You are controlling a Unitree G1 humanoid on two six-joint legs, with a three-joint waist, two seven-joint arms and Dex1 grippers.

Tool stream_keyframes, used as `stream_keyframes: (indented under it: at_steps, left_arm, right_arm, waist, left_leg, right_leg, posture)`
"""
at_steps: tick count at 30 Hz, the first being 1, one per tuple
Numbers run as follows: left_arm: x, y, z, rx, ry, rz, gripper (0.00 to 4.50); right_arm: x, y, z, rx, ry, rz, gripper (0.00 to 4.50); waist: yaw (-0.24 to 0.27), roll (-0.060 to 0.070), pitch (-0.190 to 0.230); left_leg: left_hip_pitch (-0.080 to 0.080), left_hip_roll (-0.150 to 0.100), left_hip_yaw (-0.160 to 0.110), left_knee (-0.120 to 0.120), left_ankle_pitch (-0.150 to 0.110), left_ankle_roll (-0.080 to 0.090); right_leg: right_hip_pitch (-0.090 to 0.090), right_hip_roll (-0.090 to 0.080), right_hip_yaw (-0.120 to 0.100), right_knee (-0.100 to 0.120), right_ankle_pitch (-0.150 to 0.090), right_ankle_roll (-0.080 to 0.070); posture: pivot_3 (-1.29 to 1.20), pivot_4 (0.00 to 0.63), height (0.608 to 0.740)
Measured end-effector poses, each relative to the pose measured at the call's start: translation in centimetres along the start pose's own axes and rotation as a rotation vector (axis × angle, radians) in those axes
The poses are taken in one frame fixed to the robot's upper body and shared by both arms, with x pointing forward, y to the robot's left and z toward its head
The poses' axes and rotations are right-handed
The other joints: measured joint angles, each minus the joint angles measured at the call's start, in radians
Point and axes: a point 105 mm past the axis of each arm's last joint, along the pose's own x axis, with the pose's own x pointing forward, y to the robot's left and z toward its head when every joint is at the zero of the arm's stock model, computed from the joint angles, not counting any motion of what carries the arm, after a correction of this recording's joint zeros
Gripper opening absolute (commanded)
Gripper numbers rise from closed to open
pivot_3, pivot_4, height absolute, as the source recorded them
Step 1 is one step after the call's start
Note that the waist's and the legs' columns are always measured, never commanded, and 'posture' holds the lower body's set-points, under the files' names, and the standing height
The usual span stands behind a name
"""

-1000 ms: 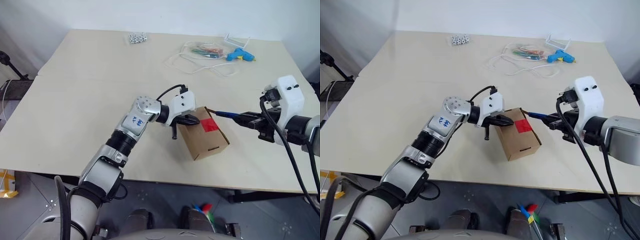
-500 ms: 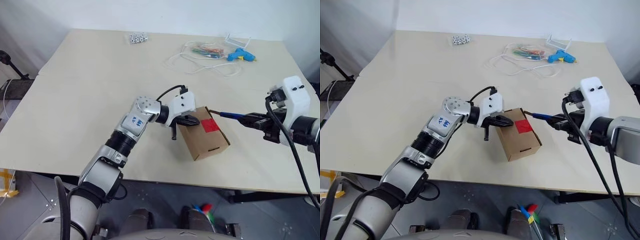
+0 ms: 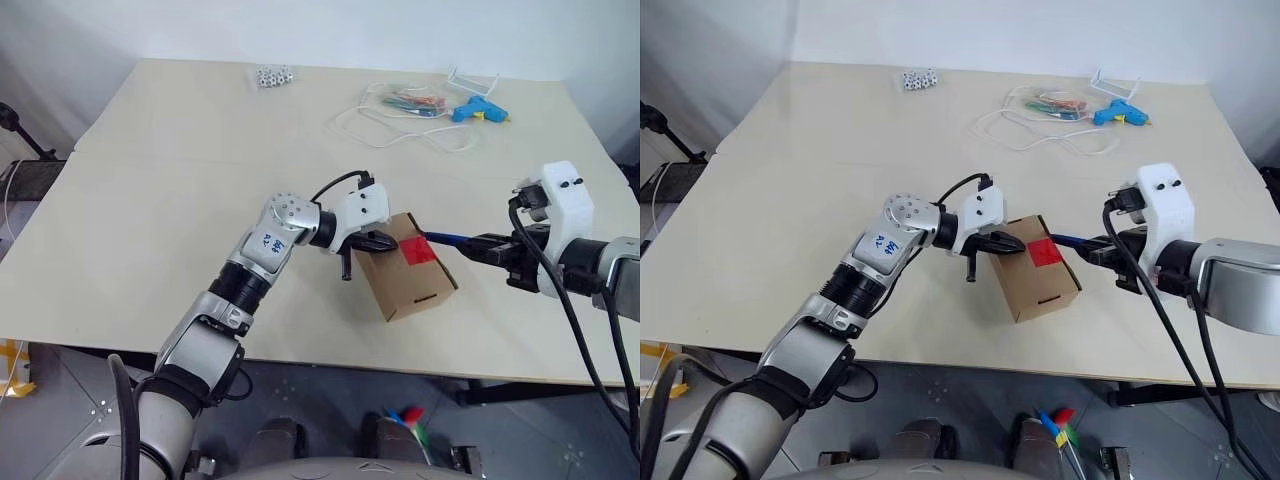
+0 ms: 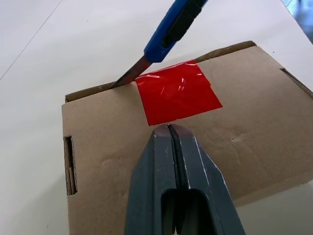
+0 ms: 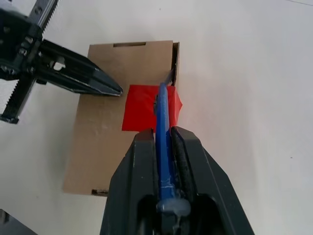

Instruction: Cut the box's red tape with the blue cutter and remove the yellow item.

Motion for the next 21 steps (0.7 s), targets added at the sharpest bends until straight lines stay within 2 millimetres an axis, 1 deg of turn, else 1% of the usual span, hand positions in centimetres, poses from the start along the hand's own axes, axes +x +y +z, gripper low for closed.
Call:
stream_keyframes:
  at_steps: [9, 12, 17, 21]
  left_arm:
    - [0.2, -0.2, 0.0, 0.012, 0.028, 0.004, 0.00]
    - [0.3, -0.3, 0.0, 0.008, 0.029, 0.004, 0.00]
    - [0.4, -0.5, 0.1, 0.012, 0.032, -0.003, 0.00]
    - [0.5, -0.7, 0.2, 0.014, 0.035, -0.011, 0.00]
  right_arm:
    - [0.0, -0.1, -0.4, 0.012, 0.016, 0.007, 0.17]
    - [-0.1, -0.3, -1.0, 0.022, 0.034, 0.003, 0.17]
    - [-0.3, -0.4, -3.1, 0.053, 0.091, 0.001, 0.17]
    - [-0.8, -0.6, -3.6, 0.053, 0.103, -0.009, 0.17]
  waist:
    - [0.000, 0.000, 0.000]
    - [0.002, 0.000, -0.001]
    - [0.005, 0.000, -0.001]
    - [0.008, 0.000, -0.001]
  left_leg:
    - [0.001, 0.000, 0.000, 0.000, 0.000, 0.000]
    - [0.001, 0.000, 0.000, 0.000, 0.000, 0.000]
    - [0.001, 0.000, 0.000, 0.000, 0.000, 0.000]
    - [0.001, 0.000, -0.001, 0.000, 0.000, 0.000]
  right_leg:
    - [0.000, 0.000, 0.000, 0.001, 0.000, 0.000]
    - [0.000, 0.000, 0.000, 0.002, 0.000, 0.000]
    - [0.001, 0.000, 0.000, 0.002, 0.000, 0.000]
    - [0.001, 0.000, 0.000, 0.002, 0.000, 0.000]
  posture:
    - [0.00, 0.150, 0.740]
    - [0.00, 0.150, 0.740]
    - [0.00, 0.150, 0.740]
    - [0.00, 0.150, 0.740]
